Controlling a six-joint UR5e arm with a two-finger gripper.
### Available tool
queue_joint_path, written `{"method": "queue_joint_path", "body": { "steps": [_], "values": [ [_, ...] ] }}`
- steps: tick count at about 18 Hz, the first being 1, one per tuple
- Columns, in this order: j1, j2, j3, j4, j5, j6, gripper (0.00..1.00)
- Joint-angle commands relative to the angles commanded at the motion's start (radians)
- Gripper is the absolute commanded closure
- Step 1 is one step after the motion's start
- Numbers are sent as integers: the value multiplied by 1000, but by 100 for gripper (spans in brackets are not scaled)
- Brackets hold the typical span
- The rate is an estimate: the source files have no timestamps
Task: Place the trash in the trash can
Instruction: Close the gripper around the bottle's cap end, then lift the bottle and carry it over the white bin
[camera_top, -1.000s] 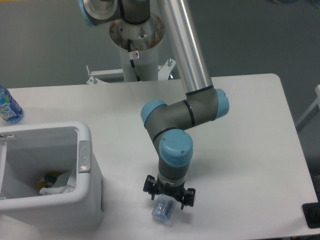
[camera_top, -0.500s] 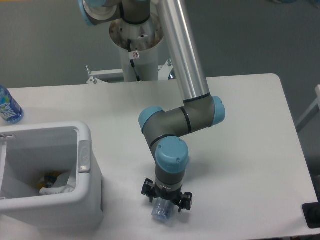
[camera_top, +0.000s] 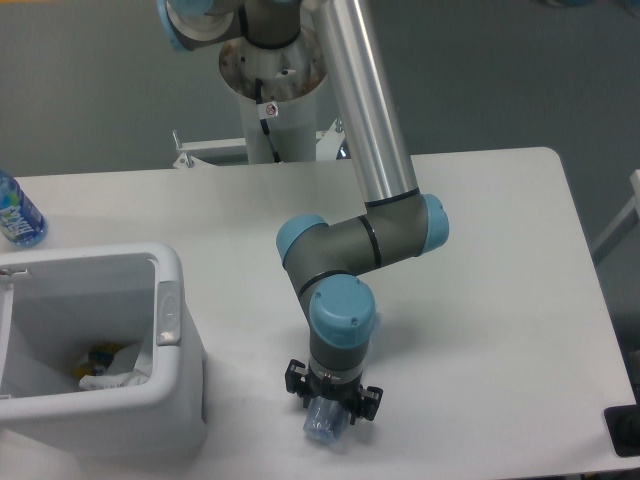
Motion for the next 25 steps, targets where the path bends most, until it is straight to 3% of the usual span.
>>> {"method": "queue_joint_path", "body": {
  "steps": [8, 13, 18, 22, 25],
  "values": [
    [0, 12, 3, 0, 0, 0, 31],
    [-2, 15, 3, -2, 0, 0, 42],
    [0, 26, 3, 0, -2, 2, 42],
    [2, 47, 43, 0, -2, 0, 41],
    [23, 86, 112, 15, -6, -15, 41]
  ]
}}
